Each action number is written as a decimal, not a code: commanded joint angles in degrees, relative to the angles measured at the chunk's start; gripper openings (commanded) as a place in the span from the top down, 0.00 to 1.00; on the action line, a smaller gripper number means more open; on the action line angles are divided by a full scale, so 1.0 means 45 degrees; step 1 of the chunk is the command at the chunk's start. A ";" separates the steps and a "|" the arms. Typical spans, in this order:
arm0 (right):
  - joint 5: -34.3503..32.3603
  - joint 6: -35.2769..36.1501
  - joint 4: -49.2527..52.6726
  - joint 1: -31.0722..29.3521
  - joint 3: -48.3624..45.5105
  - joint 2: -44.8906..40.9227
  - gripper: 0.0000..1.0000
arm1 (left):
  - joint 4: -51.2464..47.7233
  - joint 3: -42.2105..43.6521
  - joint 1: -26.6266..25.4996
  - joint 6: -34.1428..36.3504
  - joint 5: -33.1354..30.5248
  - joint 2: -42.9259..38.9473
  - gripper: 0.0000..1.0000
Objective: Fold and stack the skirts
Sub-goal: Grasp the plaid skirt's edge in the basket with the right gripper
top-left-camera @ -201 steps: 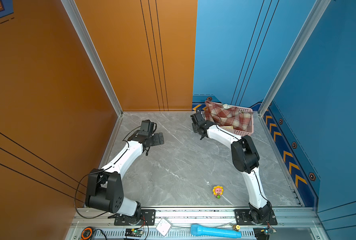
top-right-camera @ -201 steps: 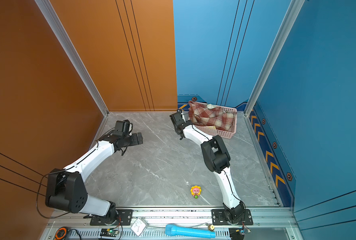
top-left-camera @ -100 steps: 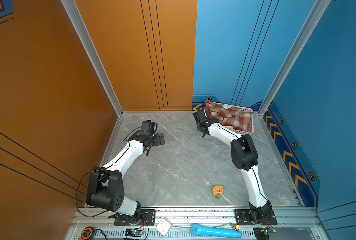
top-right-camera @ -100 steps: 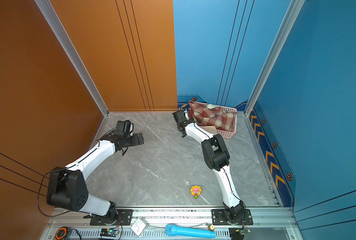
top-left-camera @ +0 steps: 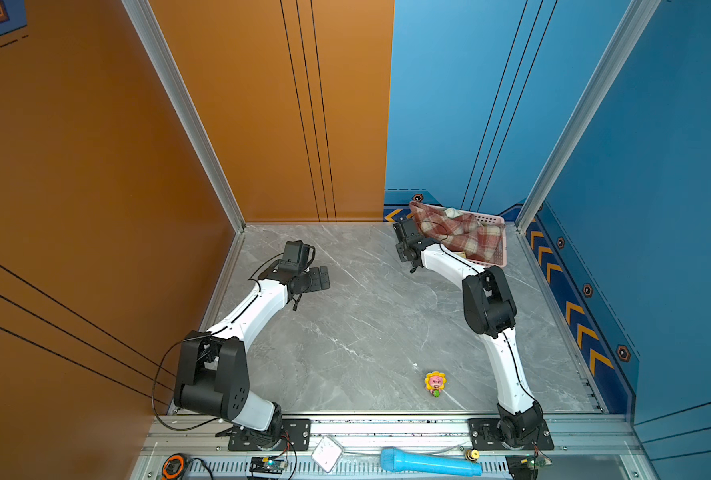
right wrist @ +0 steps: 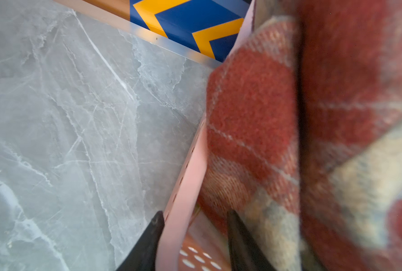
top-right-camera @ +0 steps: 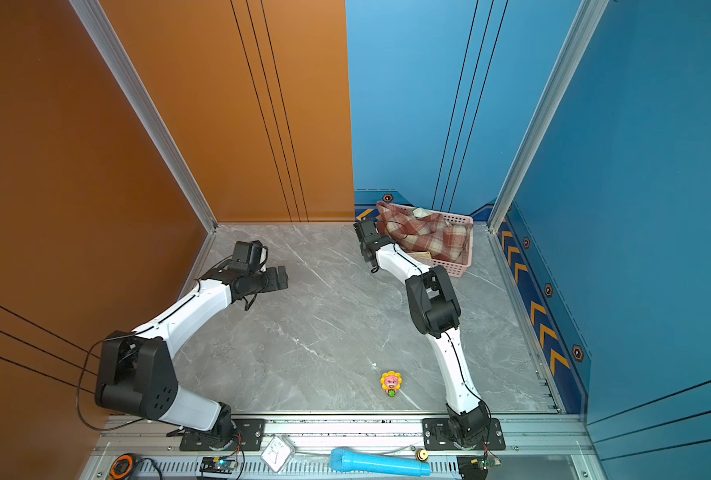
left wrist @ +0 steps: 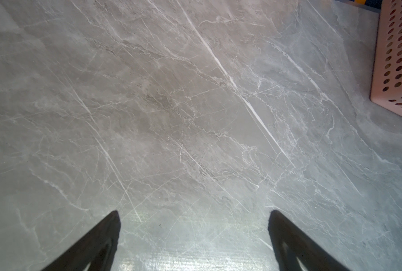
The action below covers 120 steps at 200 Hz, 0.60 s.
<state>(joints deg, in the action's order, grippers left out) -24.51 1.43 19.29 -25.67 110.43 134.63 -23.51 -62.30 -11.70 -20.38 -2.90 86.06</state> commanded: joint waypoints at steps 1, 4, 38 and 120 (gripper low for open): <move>0.1292 0.0502 -0.0449 0.0719 -0.0851 -0.0396 0.58 | 0.0106 -0.0294 -0.0104 0.0271 0.0155 0.0113 0.01; 0.1337 0.0512 -0.0579 0.0765 -0.1008 -0.0507 0.58 | 0.0107 -0.0278 -0.0105 0.0271 0.0155 0.0113 0.01; 0.2045 0.0820 -0.0701 0.1218 -0.1739 -0.1244 0.58 | 0.0143 -0.0273 -0.0130 0.0271 0.0044 0.0113 0.01; 0.3722 0.2425 -0.0641 0.2574 -0.3325 -0.2372 0.55 | 0.0166 -0.0314 -0.0121 0.0310 0.0009 0.0128 0.01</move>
<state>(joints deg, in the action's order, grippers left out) -9.52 9.28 14.04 -17.08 97.69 126.13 -23.38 -62.37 -11.70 -20.38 -2.90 86.39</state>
